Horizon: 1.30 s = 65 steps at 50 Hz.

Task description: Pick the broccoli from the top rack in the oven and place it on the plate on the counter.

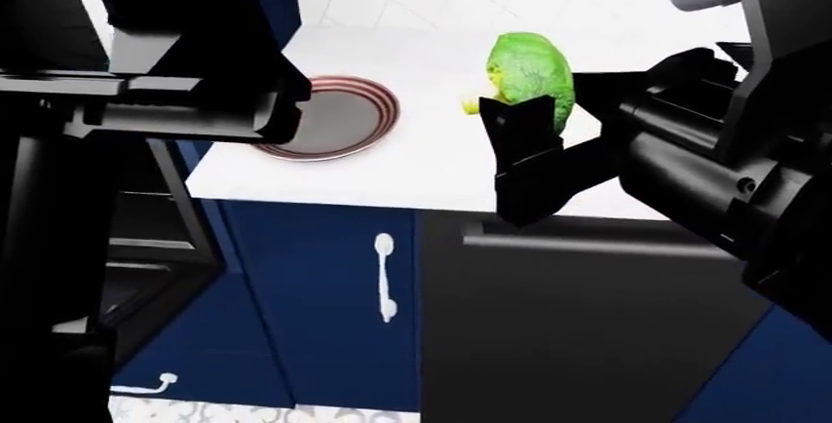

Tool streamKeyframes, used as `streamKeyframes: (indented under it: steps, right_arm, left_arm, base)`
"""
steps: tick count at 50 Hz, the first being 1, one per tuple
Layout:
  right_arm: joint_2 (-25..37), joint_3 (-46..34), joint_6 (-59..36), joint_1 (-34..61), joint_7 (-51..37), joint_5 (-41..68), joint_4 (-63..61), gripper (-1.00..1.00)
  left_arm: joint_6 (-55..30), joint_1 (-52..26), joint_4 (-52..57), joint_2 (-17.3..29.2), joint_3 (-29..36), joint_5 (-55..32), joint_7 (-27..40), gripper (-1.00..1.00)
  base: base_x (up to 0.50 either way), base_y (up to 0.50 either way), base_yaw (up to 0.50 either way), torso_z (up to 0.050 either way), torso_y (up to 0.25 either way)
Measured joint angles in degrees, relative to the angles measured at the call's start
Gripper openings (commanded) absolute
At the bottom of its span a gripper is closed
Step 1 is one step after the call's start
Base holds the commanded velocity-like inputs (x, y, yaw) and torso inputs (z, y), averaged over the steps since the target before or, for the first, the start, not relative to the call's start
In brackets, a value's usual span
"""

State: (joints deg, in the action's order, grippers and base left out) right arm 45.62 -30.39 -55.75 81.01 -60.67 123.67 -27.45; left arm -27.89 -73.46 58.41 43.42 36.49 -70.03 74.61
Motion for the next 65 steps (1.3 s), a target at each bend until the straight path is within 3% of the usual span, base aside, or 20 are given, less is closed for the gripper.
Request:
streamKeyframes:
  steps: [43, 53, 65]
  right_arm:
    - [0.0, -0.4, 0.6, 0.2, 0.7, -0.4, -0.1, -1.0]
    - [-0.1, -0.4, 0.9, -0.1, 1.2, -0.9, -0.2, -1.0]
    - [-0.1, -1.0, 0.9, -0.3, 1.1, -0.8, -0.5, -1.0]
  left_arm:
    - [1.5, -0.1, 0.0, 0.9, 1.2, 0.7, 0.1, 1.0]
    - [1.9, 0.1, 0.0, 1.1, 1.5, 1.1, 0.1, 1.0]
    - [2.2, 0.0, 0.1, 1.3, 1.9, 1.2, 0.3, 1.0]
  base:
    - [0.07, 0.02, 0.48, 0.0, 0.0]
    - [0.01, 0.0, 0.03, 0.0, 0.001]
    - [0.43, -0.32, 0.0, 0.0, 0.001]
